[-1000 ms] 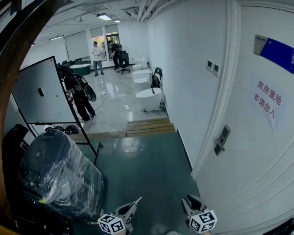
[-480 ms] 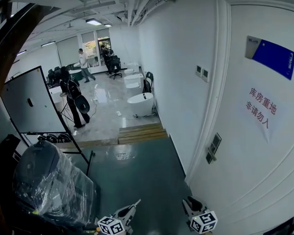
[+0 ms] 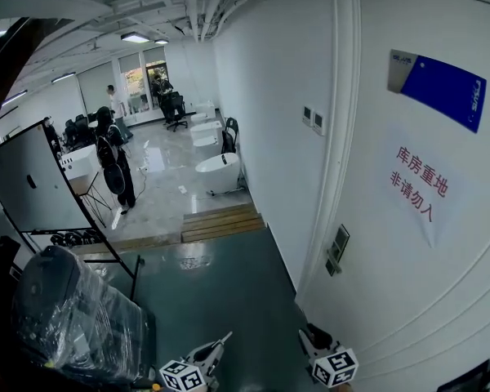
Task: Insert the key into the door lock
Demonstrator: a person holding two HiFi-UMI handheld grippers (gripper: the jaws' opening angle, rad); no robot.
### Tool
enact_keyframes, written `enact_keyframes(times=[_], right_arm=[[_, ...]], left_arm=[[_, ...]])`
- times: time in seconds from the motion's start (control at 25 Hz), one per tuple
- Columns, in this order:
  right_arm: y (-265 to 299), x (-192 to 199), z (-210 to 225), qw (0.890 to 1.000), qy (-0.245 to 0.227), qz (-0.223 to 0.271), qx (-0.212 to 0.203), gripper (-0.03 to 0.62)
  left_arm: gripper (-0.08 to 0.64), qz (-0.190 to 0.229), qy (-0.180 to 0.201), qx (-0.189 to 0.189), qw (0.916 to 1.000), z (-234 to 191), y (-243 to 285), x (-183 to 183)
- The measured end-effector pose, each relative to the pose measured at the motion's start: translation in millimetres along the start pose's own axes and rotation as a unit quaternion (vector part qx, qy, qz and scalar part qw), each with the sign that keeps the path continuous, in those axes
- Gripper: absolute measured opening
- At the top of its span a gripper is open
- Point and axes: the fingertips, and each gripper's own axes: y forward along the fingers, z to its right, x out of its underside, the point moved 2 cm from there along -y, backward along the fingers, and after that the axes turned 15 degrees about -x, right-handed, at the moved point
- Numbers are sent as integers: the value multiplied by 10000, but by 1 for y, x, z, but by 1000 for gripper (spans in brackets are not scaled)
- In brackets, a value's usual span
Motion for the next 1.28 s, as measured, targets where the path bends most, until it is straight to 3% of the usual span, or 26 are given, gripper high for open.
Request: enact_keyframes(times=[0.2,0.72,1.28], right_arm=[[-12,1,14,10000,20,14,54,97],[-28,9,49,9991,120,23,418,97],[45,-14,52,9962,124,35,857,97]], left_arm=[[31,-190,-70,35,9998,4,16,16],[31,-334,-58,163,9993,14,44,16],[31,-483,79,603,9970,-36,90,-53]])
